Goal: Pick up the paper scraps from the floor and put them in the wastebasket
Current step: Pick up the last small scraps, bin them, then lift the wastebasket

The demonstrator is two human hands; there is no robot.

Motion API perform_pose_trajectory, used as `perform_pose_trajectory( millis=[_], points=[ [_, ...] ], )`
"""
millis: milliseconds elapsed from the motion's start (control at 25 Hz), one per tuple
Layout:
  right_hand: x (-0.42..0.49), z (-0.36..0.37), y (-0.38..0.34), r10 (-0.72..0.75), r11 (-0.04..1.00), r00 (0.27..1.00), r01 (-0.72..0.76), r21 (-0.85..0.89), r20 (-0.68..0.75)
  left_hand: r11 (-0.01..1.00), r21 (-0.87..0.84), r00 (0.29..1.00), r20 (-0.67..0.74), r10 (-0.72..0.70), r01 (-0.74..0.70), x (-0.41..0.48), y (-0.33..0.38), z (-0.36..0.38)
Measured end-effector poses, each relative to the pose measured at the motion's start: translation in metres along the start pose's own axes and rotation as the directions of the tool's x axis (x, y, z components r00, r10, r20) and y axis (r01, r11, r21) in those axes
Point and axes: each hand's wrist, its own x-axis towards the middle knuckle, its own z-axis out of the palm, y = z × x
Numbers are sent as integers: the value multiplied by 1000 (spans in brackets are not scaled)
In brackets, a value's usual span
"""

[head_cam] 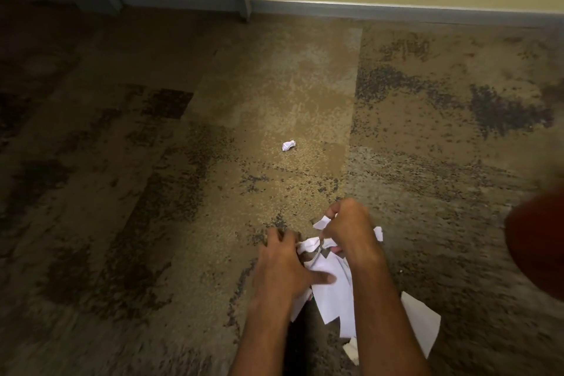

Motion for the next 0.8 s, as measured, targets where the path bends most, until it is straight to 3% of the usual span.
perform_pose_trajectory(
  millis=[80, 240, 480, 720, 800],
  points=[
    [-3, -14, 2, -5, 995, 1000, 3, 96, 18, 995, 91, 987, -151, 57, -43, -13, 3, 24],
    [-10, -33, 7, -32, 967, 999, 32, 252, -6, 985, 110, 902, -398, 166, -132, -33, 6, 59],
    [-17, -59, 13, -68, 935, 998, 67, 348, -8, 970, 180, 901, -372, 222, -165, -27, 31, 82],
    [-27, -94, 28, -83, 897, 995, 101, 430, -59, 953, -167, 883, -443, 157, -253, 3, 52, 65],
    [-36, -105, 34, -107, 878, 988, 145, 456, -107, 919, -322, 917, -390, 90, -227, 13, 69, 44]
  ],
)
